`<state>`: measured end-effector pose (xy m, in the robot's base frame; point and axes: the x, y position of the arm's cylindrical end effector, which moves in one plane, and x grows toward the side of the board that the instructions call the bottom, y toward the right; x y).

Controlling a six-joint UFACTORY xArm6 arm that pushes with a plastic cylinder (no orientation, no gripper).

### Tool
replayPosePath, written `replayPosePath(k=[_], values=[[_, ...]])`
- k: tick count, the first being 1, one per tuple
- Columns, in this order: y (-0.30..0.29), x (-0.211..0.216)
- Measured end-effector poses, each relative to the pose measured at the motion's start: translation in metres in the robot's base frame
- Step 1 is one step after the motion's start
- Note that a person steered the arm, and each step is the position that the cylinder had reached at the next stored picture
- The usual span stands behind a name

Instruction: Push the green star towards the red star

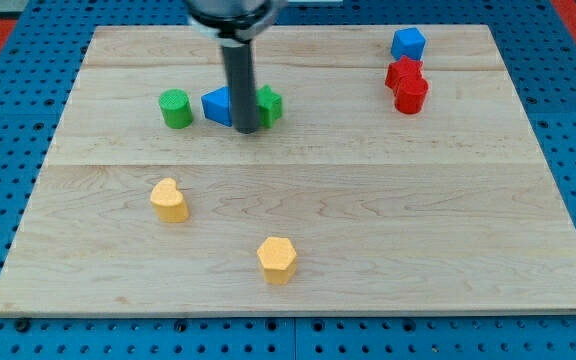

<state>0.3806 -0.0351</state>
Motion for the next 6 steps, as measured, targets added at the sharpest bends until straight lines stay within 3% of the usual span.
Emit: replayPosePath(k=[1,2,3,4,5,6], values=[[0.023,-0.038],[0.028,-0.033],[-0.021,-0.044],[-0.043,-0.097],[0.064,-0.094],[0.037,-0.080]])
